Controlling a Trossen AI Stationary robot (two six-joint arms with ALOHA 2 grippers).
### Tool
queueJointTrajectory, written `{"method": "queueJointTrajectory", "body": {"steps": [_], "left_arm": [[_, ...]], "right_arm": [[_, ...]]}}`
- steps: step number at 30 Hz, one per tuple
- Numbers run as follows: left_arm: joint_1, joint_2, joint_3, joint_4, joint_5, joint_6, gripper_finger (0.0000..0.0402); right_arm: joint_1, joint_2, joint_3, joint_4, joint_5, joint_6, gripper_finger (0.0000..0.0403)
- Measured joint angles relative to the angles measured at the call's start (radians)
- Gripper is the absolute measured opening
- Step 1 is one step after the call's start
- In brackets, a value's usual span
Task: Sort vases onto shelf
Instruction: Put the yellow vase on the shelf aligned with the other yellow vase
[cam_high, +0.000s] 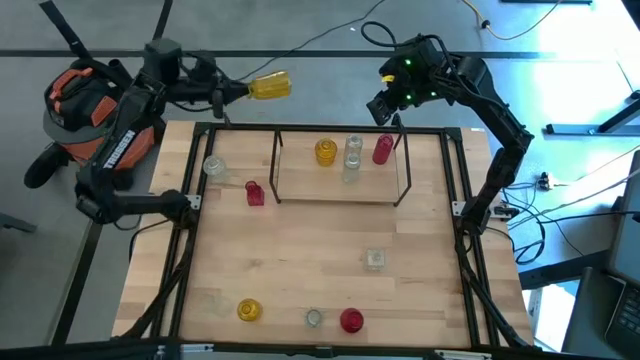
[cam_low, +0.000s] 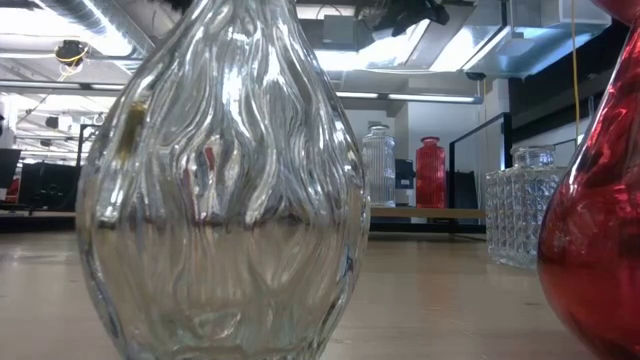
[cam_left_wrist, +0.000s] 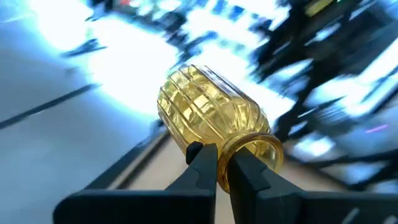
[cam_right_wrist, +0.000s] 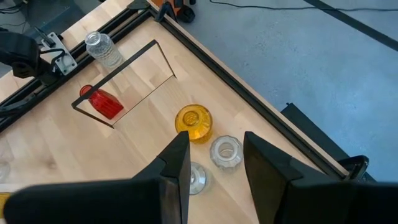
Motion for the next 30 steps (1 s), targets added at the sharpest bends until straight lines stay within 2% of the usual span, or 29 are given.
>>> {"method": "queueJointTrajectory", "body": {"steps": [2, 3, 7, 10, 16, 20, 25, 30], "left_arm": [[-0.09, 0.026, 0.018, 0.018, 0.005, -0.079, 0.0008], [-0.149, 0.049, 0.037, -0.004, -0.024, -0.082, 0.0008], [-0.354, 0.184, 0.171, -0.165, -0.206, -0.038, 0.0008], [-0.442, 0.302, 0.353, -0.288, -0.306, 0.006, 0.0008], [-0.581, 0.607, 0.761, -0.647, -0.508, 0.113, 0.0008], [-0.613, 0.764, 0.979, -0.784, -0.543, 0.148, 0.0008], [-0.66, 0.826, 0.889, -0.859, -0.605, 0.161, 0.0008], [-0.669, 0.874, 0.88, -0.899, -0.68, 0.189, 0.0008]], "right_arm": [[0.0, 0.0, 0.0, 0.0, 0.0, -0.014, 0.0111], [0.0, 0.0, 0.0, 0.0, 0.0, -0.02, 0.0111], [0.0, 0.0, 0.0, -0.019, 0.0, -0.027, 0.0111], [-0.001, -0.001, 0.0, -0.07, 0.023, -0.046, 0.0111], [-0.001, -0.004, 0.0, -0.19, 0.107, -0.05, 0.0111], [0.0, -0.026, 0.0, -0.182, 0.105, -0.046, 0.0111], [0.0, -0.073, 0.002, -0.183, 0.149, -0.023, 0.0111], [-0.001, -0.13, 0.002, -0.184, 0.187, -0.023, 0.0111]]}}
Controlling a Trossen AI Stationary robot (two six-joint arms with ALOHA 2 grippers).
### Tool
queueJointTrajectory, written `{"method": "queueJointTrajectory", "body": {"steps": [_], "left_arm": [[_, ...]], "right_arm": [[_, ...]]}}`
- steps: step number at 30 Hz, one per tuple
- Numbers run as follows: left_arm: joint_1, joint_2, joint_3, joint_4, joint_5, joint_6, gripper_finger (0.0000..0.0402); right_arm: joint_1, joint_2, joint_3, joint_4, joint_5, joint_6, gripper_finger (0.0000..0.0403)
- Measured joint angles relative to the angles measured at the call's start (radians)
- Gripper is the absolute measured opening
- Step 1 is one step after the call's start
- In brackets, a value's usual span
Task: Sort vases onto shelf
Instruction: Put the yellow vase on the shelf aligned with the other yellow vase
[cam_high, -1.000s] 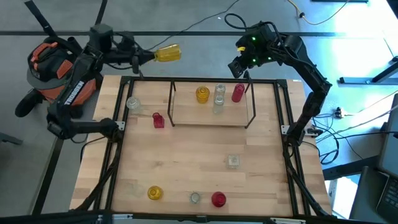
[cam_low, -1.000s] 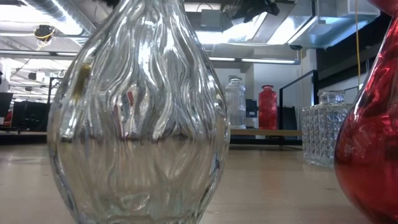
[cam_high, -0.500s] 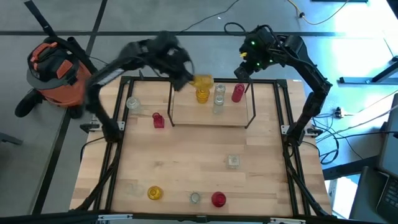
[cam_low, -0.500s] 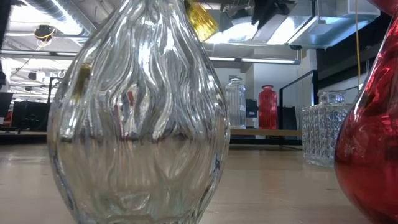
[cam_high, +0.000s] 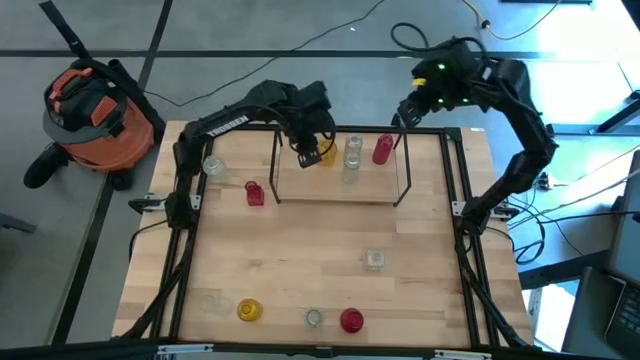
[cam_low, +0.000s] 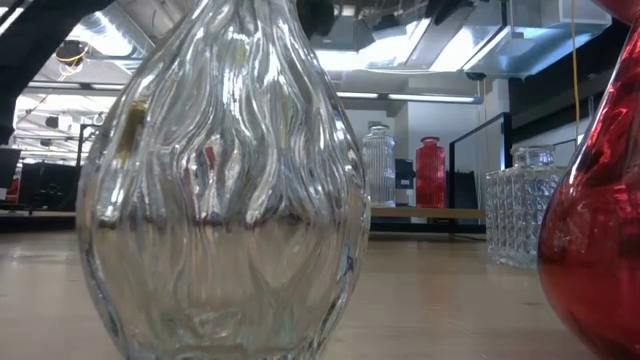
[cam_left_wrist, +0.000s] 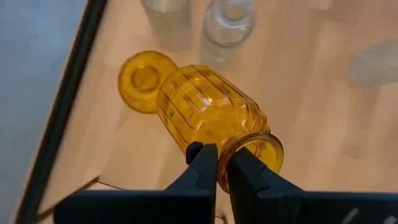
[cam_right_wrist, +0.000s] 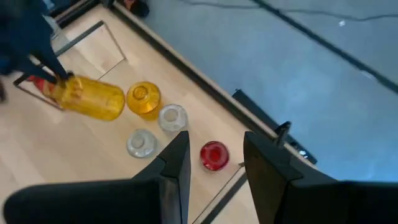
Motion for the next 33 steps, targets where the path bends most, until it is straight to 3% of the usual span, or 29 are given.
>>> {"method": "queueJointTrajectory", "body": {"steps": [18, 33], "left_arm": [[-0.004, 0.195, -0.002, -0.017, 0.086, 0.098, 0.0008], [0.02, 0.201, -0.013, 0.019, 0.1, 0.155, 0.0041]], "right_arm": [[0.0, -0.058, -0.001, 0.0, 0.014, 0.01, 0.0111], [0.0, -0.057, -0.001, 0.0, 0.012, 0.011, 0.0111]]}}
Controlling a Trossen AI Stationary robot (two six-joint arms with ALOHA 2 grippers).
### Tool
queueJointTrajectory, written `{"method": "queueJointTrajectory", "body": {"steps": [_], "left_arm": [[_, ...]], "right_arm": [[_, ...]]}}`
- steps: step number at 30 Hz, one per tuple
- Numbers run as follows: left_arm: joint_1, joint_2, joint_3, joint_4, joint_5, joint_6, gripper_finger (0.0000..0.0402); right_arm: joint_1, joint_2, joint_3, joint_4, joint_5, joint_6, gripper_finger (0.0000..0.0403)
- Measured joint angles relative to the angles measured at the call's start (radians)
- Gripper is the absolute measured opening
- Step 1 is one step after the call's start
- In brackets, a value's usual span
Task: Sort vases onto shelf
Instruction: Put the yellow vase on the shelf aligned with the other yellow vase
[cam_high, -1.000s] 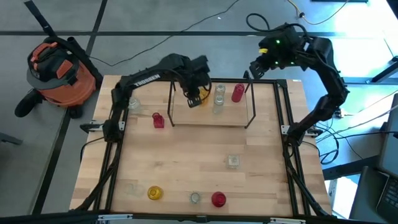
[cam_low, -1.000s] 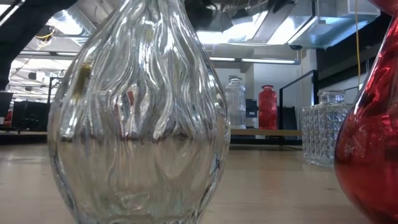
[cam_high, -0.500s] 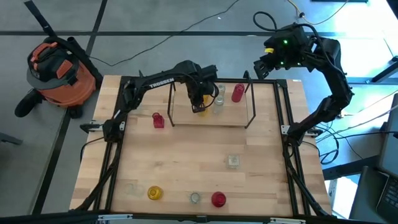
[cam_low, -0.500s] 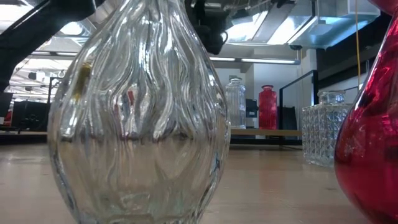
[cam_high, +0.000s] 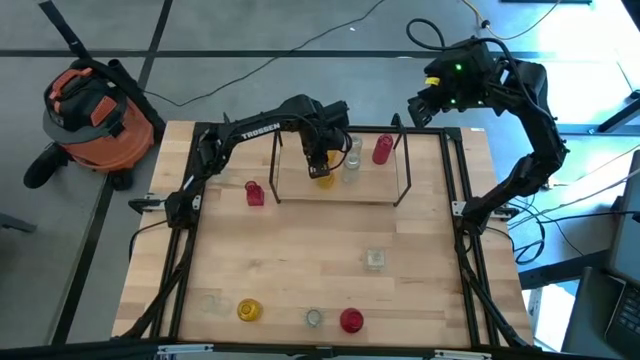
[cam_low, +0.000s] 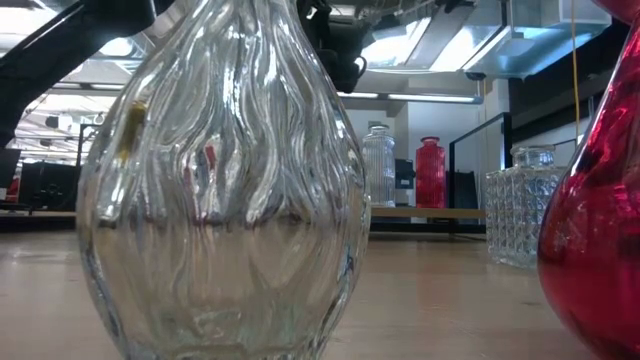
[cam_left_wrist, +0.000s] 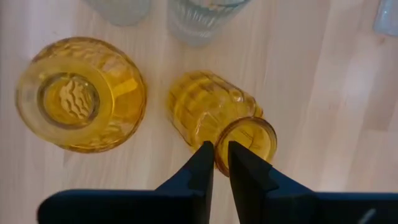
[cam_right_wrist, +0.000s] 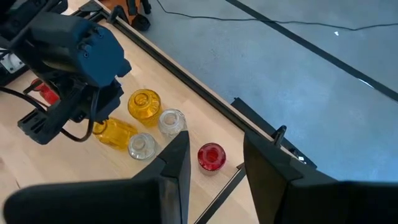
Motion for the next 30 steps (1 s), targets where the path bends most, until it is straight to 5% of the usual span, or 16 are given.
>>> {"method": "queueJointTrajectory", "body": {"steps": [13, 19, 25, 30], "left_arm": [[-0.002, -0.006, 0.002, 0.039, -0.026, 0.024, 0.0045], [0.003, -0.007, 0.094, -0.053, -0.034, -0.035, 0.0045], [-0.01, -0.03, 0.089, -0.124, 0.109, -0.102, 0.0038], [-0.049, -0.03, 0.087, -0.134, 0.087, -0.029, 0.0006]], "right_arm": [[0.0, 0.0, 0.0, 0.0, 0.0, 0.018, 0.0111], [0.0, 0.0, 0.0, 0.0, -0.001, 0.017, 0.0111], [0.001, 0.0, 0.0, 0.0, 0.007, 0.018, 0.0111], [0.001, 0.0, 0.0, 0.0, 0.009, 0.026, 0.0111]]}}
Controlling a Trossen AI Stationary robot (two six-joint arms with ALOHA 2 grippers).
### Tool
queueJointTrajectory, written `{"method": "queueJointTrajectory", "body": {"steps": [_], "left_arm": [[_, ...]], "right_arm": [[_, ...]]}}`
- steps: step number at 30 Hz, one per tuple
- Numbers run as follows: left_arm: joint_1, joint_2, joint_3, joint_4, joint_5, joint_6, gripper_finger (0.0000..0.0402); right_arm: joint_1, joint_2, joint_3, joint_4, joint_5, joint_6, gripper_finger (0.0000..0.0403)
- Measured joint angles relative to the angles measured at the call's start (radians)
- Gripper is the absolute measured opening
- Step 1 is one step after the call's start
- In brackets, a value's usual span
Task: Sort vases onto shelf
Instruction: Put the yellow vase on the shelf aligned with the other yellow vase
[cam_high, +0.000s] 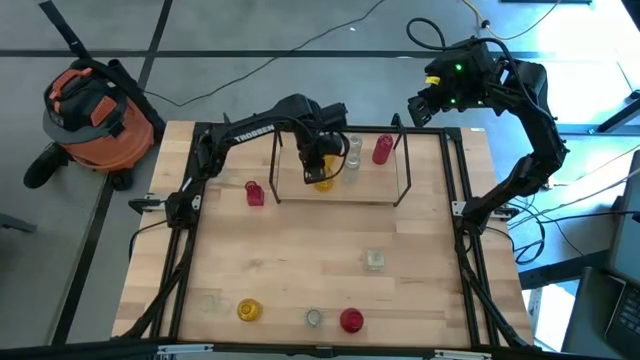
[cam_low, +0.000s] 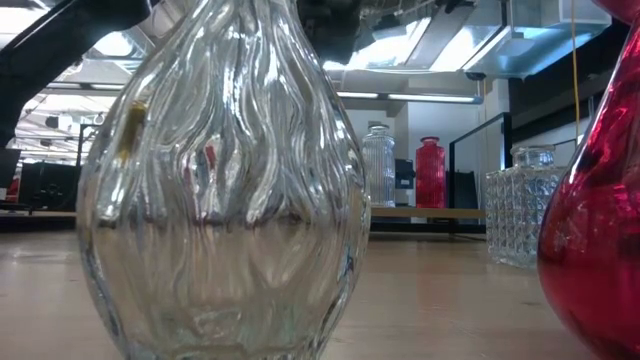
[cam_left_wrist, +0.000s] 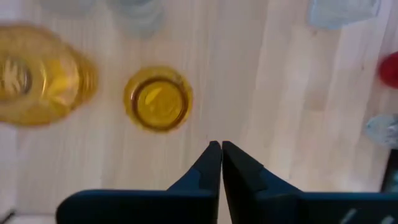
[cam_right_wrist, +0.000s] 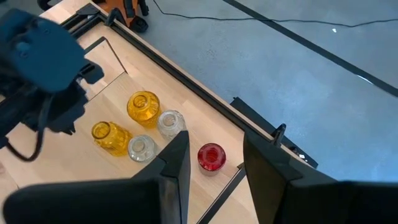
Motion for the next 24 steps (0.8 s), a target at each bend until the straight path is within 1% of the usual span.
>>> {"method": "queueJointTrajectory", "body": {"steps": [2, 5, 7, 11, 16, 24], "left_arm": [[-0.011, 0.0, 0.0, 0.009, -0.001, 0.025, 0.0003], [-0.024, 0.006, -0.007, 0.011, -0.004, 0.021, 0.0001], [-0.029, 0.01, -0.027, 0.02, -0.014, 0.001, 0.0001], [-0.033, 0.011, -0.078, 0.094, -0.022, -0.038, 0.0001], [-0.032, 0.011, -0.111, 0.127, -0.1, -0.05, 0.0], [-0.02, 0.011, -0.119, 0.173, -0.12, -0.05, 0.0]], "right_arm": [[0.0, 0.0, 0.0, 0.0, -0.001, 0.0, 0.0111], [0.0, 0.0, 0.0, 0.0, -0.009, 0.002, 0.0111], [0.0, 0.0, 0.0, 0.0, -0.01, 0.012, 0.0111], [0.0, 0.0, 0.0, 0.0, -0.016, 0.018, 0.0111], [0.0, 0.0, 0.0, 0.0, -0.029, 0.019, 0.0111], [0.0, 0.0, 0.0, 0.0, -0.043, 0.019, 0.0111]]}}
